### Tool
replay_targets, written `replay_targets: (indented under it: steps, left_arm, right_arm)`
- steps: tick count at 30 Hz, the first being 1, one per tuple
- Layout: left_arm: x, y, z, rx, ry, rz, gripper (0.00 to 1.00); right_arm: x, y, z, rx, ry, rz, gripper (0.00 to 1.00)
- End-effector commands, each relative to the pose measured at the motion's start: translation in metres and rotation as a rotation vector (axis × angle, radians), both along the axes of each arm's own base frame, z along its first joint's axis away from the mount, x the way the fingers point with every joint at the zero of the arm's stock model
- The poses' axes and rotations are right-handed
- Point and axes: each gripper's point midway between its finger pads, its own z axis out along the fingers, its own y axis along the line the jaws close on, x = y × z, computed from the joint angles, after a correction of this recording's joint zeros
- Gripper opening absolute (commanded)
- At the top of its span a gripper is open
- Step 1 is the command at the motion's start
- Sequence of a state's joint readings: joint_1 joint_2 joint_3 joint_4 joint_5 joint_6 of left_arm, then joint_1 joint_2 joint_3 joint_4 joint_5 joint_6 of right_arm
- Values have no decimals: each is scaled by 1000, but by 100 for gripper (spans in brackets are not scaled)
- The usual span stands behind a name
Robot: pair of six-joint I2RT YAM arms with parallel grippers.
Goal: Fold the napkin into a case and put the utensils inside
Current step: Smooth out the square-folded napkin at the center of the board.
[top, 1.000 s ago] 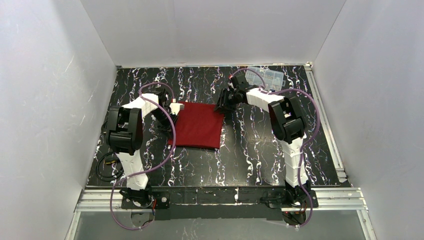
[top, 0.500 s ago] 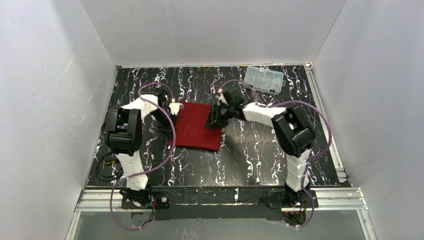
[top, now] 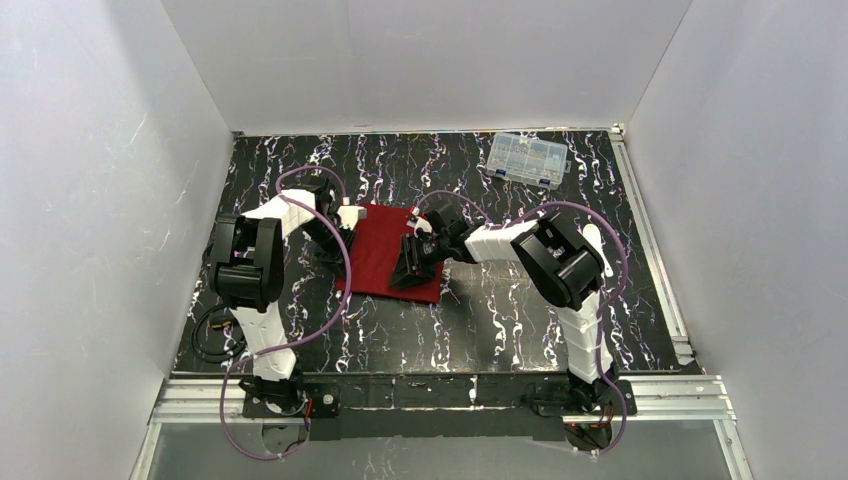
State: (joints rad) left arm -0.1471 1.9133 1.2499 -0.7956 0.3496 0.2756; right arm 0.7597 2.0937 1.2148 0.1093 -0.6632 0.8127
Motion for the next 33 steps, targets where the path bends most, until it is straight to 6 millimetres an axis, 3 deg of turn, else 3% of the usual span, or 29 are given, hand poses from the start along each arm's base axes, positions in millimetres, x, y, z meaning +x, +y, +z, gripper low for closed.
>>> replay_targets:
  steps: [1,7,10,13,16,18,21,25,29,33]
  left_arm:
    - [11,-2,8,-5,-63,-2,3]
    - [22,-4,23,-16,-111,5,6]
    - [27,-5,40,-18,-141,3,26]
    - [33,-7,76,-46,-233,-10,45]
    - [26,-14,106,-94,-239,-43,49]
    - [17,-26,116,-167,-200,-53,49]
    - [-8,-56,116,-318,-105,-92,48]
    - [-39,-91,100,-477,33,-165,44]
    - [-48,-106,87,-558,163,-124,39]
    - [-47,-106,66,-528,207,-55,34]
  right_arm:
    - [-2,3,-18,-9,28,13,42]
    - [0,-9,-42,-81,22,-10,41]
    - [4,-12,-47,-89,18,-36,40]
    - [6,-12,-48,-86,16,-44,40]
    - [5,-13,-50,-90,20,-44,40]
    - [6,-14,-50,-90,21,-45,40]
    - [6,-15,-49,-91,21,-48,40]
    - [4,-18,-51,-100,31,-40,38]
    - [5,-19,-49,-93,32,-47,38]
    - [4,-18,-46,-87,34,-49,36]
